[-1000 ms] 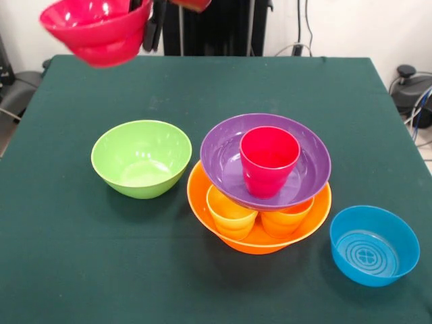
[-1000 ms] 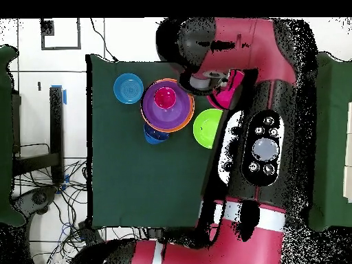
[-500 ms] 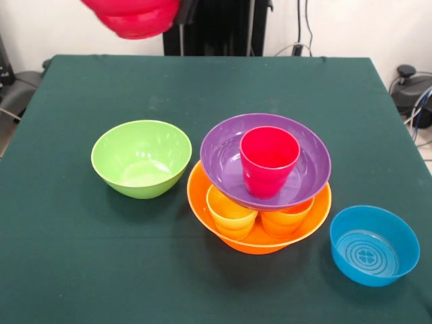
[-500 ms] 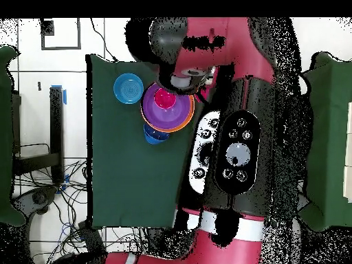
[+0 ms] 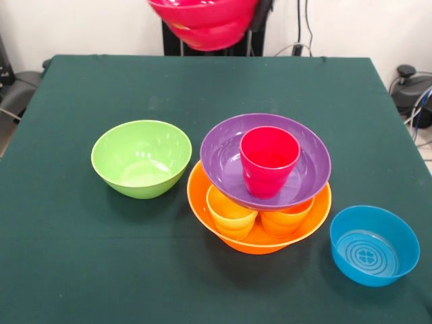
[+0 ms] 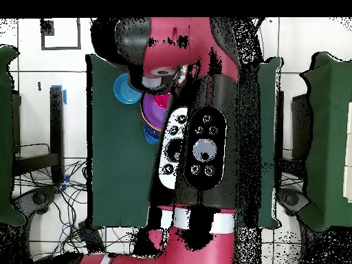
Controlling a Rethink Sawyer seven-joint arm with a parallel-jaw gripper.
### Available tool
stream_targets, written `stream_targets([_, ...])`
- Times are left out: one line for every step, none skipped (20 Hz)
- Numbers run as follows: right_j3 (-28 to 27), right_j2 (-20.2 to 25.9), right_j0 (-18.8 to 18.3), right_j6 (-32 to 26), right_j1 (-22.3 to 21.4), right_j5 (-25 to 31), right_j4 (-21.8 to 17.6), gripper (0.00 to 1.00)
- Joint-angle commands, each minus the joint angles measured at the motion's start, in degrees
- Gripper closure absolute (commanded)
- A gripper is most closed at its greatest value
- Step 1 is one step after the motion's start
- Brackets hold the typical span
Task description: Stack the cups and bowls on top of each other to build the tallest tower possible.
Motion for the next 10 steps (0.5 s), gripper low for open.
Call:
stream_targets([4.33,2.52,2.31,12.94,4.31,-5.06,1.61,1.0])
stream_targets([4.45,2.27,2.53,13.48,4.45,-5.5,1.78,1.0])
stream_targets([4.76,1.96,2.73,13.83,4.43,-6.05,1.91,1.0])
stream_targets([4.66,1.65,2.92,14.0,4.58,-6.41,1.88,1.0])
stream_targets([4.83,1.41,3.11,14.24,4.71,-7.23,1.91,1.0])
stream_targets([4.71,1.13,3.26,14.25,4.93,-8.08,1.69,1.0])
stream_targets([4.61,0.98,3.38,14.36,5.21,-8.59,1.68,1.0])
stream_targets([4.44,0.85,3.45,14.41,5.43,-8.99,1.57,1.0])
stream_targets([4.24,0.8,3.5,14.47,5.66,-9.23,1.5,1.0])
stream_targets([4.08,0.76,3.52,14.53,5.87,-9.57,1.44,1.0])
